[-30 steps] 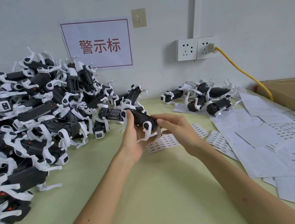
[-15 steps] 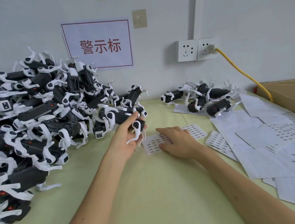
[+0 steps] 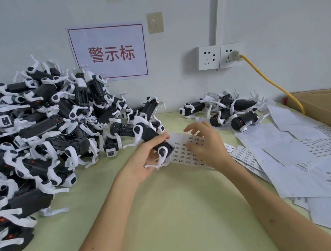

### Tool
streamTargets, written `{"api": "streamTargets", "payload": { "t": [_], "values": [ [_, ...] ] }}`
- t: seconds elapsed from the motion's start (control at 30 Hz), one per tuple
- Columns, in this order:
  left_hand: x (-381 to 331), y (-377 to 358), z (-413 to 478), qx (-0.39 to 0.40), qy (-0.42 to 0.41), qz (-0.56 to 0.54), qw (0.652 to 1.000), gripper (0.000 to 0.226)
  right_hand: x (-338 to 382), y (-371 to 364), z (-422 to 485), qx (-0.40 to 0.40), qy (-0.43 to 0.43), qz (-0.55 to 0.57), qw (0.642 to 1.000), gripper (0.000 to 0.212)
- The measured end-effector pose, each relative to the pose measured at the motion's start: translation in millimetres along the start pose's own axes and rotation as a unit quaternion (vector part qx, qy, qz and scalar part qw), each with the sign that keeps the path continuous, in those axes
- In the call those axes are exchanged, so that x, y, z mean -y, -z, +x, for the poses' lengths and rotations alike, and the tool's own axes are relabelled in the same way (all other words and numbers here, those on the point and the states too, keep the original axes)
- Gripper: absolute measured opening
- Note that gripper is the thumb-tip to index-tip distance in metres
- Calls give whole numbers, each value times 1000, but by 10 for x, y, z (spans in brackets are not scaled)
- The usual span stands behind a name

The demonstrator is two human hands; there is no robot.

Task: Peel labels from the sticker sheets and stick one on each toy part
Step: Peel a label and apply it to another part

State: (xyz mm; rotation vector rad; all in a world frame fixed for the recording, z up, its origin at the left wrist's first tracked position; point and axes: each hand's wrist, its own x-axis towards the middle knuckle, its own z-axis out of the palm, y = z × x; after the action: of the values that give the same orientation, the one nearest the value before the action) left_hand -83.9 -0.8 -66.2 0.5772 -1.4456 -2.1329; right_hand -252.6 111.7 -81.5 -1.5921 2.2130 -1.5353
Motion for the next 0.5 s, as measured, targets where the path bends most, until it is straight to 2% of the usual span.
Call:
{"api": "streamTargets", "payload": {
  "t": [0.13, 0.2, 0.27, 0.5],
  "values": [
    [21, -93, -23, 7, 0, 27, 1000, 46, 20, -17, -32, -10, 29, -18, 999, 29],
    [32, -106, -25, 11, -8, 31, 999, 48, 21, -40, -40, -18, 56, -42, 997, 28],
    [40, -107, -23, 13, -13, 39, 999, 44, 36, -64, -52, -26, 69, -19, 997, 19],
    [46, -116, -16, 12, -17, 29, 999, 48, 54, -98, -63, -29, 35, 2, 999, 17]
  ]
}}
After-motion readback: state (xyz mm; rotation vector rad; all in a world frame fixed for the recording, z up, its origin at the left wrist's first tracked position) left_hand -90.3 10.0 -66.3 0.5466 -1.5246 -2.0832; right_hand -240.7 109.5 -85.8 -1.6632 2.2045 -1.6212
